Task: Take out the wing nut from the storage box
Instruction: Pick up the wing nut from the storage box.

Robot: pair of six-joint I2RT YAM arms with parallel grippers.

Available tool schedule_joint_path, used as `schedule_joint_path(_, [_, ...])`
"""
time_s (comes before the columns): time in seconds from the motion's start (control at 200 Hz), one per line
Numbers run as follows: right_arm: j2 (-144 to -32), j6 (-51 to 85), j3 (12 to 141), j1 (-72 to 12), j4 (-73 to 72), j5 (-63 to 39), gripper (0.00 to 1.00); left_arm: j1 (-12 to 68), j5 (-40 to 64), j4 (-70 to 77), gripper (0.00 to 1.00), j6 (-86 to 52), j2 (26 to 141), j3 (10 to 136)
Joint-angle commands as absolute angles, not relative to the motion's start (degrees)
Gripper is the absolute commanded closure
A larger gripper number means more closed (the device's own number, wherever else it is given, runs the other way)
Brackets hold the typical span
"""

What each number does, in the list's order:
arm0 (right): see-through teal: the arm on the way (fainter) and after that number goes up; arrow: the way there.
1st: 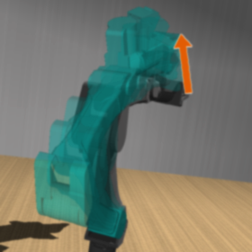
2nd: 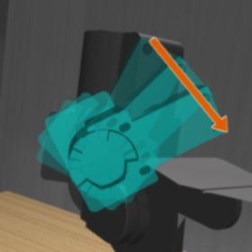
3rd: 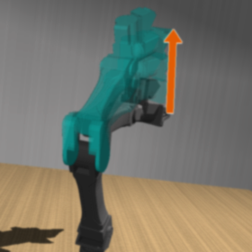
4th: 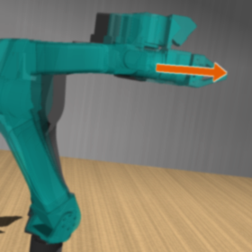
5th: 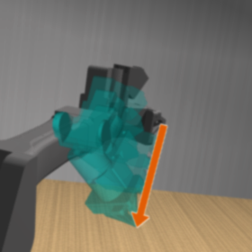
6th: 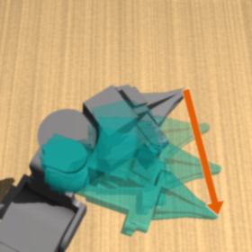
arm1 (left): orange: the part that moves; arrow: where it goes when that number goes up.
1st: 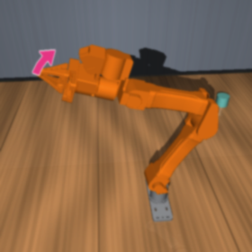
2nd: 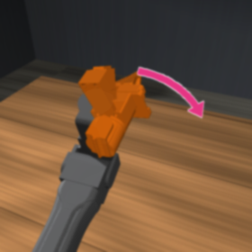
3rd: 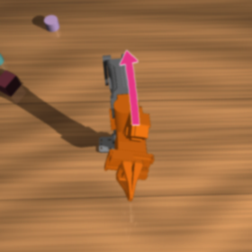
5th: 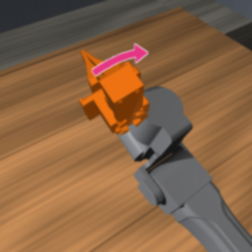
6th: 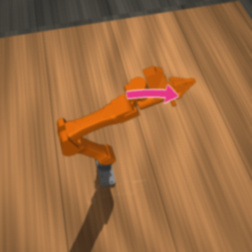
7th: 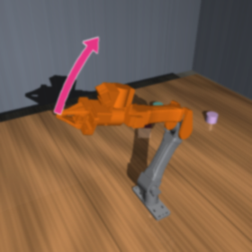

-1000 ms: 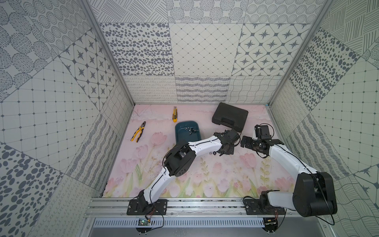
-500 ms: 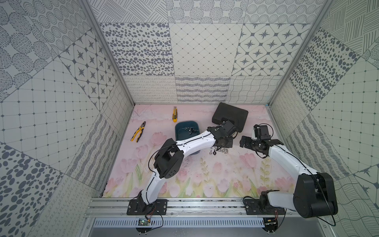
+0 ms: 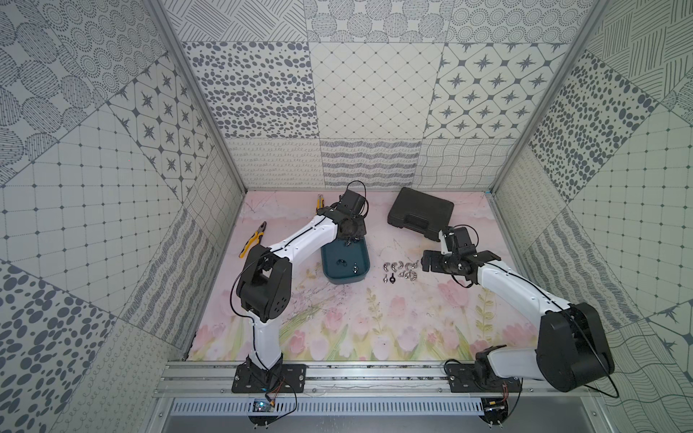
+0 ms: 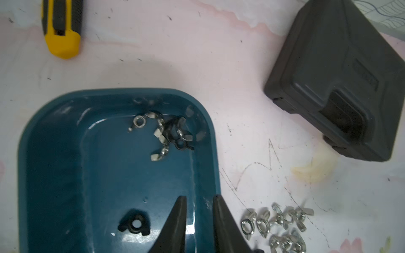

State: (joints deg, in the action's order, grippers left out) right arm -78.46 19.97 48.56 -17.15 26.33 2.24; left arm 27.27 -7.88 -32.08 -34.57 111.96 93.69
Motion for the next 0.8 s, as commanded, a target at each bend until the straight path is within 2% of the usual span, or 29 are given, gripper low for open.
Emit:
schedule_joint_path(0.0, [-79.76,20.43,50.68,-17.90,24.22,3.43,0.03,22.78,-6.18,-35.98,0.74,-26.00,115.35,96.58])
schedule_joint_path(0.22, [-81.40,20.52,51.48,-18.53,23.31,2.80,0.03,19.10,-0.89,-36.41,0.74,-22.94,120.57,98.01])
schedule_joint_path(0.79, [-83.32,20.48,52.27,-18.92,22.53,3.36,0.03,17.64,0.47,-36.34,0.71,-20.15,128.48,103.39])
